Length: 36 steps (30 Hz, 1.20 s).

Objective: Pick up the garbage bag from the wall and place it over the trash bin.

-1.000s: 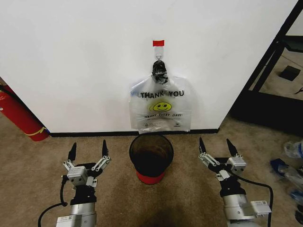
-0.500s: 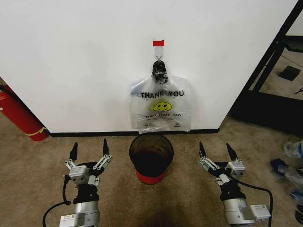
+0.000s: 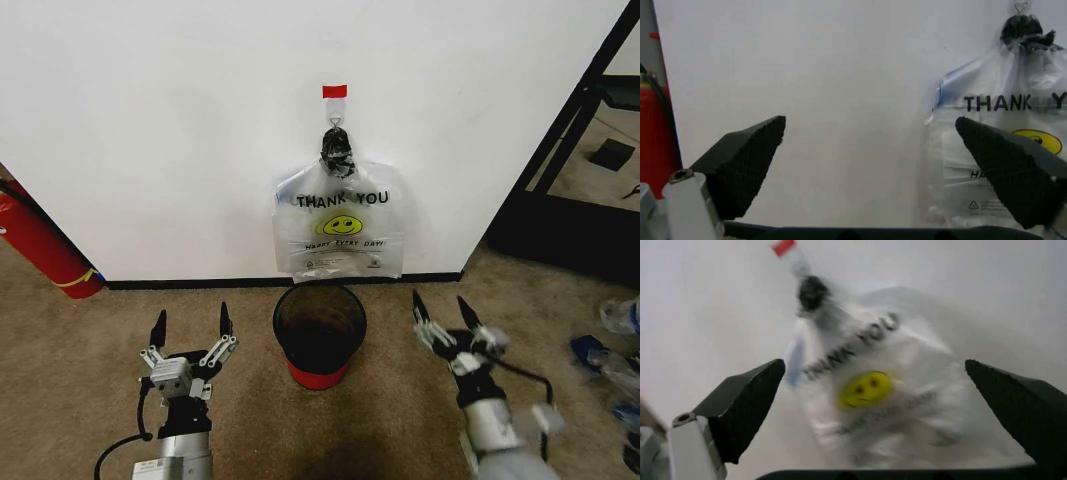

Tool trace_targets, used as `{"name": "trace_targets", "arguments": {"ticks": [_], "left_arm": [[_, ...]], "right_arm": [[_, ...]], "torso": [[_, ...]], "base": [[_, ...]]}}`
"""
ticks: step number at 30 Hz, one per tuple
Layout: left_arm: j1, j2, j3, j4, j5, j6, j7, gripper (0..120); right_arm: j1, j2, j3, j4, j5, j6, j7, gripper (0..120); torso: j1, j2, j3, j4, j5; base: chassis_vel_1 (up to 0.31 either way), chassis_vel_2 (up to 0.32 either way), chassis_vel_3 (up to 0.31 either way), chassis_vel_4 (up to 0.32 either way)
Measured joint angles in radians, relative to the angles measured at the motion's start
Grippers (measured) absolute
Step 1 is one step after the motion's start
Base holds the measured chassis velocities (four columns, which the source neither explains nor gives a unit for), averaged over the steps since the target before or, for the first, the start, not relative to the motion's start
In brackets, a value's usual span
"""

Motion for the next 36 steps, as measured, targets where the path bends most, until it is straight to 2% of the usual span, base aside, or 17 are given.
{"name": "trace_targets", "arguments": {"ticks": [2,5,6,8,9,11,15,21,33,36], "left_arm": [[-0.004,0.003,0.0,0.001,0.0,0.003,0.0,100],[-0.027,0.032,0.012,0.014,-0.004,0.022,0.003,100],[-0.028,0.04,0.016,0.022,-0.002,0.024,0.004,100],[-0.014,0.036,0.015,0.023,0.005,0.018,0.004,100],[-0.001,0.027,0.013,0.022,0.013,0.012,0.004,100],[0.008,0.017,0.012,0.019,0.023,0.007,0.004,100],[0.021,-0.021,0.011,0.003,0.048,0.002,0.004,100],[0.031,-0.034,0.007,-0.001,0.063,-0.002,0.004,100],[0.041,-0.059,0.005,-0.009,0.076,-0.01,0.002,100],[0.042,-0.057,0.005,-0.012,0.085,-0.01,0.003,100]], "right_arm": [[0.027,-0.01,-0.001,-0.011,0.038,-0.017,-0.014,100],[0.129,-0.039,0.001,-0.056,0.174,-0.093,-0.045,100],[0.196,-0.049,-0.007,-0.098,0.224,-0.129,-0.045,100],[0.294,-0.051,-0.039,-0.157,0.265,-0.158,-0.041,100],[0.372,-0.041,-0.073,-0.206,0.299,-0.178,-0.033,100],[0.42,-0.03,-0.095,-0.239,0.321,-0.189,-0.027,100],[0.592,0.045,-0.192,-0.383,0.384,-0.221,0.004,100],[0.747,0.086,-0.259,-0.5,0.415,-0.228,0.034,100],[0.813,0.104,-0.25,-0.515,0.499,-0.24,0.057,100],[0.818,0.104,-0.255,-0.518,0.5,-0.241,0.058,93]], "torso": [[0.0,0.0,0.0,0.0001,-0.0001],[0.0,0.0,0.0,0.0,-0.0001],[0.0,0.0,0.0,-0.0018,-0.0004],[0.0,0.0,0.0,-0.0005,0.0001],[0.0,0.0,0.0,0.0004,-0.0002],[0.0,0.0,0.0,0.0008,-0.0003],[0.0,0.0,0.0,-0.0002,-0.0002],[0.0,0.0,0.0,0.0,-0.0003],[0.0,0.0,0.0,-0.0005,-0.0003],[0.0,0.0,0.0,-0.0005,-0.0004]], "base": [[0.0,0.0,0.0,0.0],[0.0,0.0,0.0,0.0],[0.0,0.0,0.0,0.0],[0.0,0.0,0.0,0.0],[0.0,0.0,0.0,0.0],[0.0,0.0,0.0,0.0],[0.0,0.0,0.0,0.0],[0.0,0.0,0.0,0.0],[0.0,0.0,0.0,0.0],[0.0,0.0,0.0,0.0]]}}
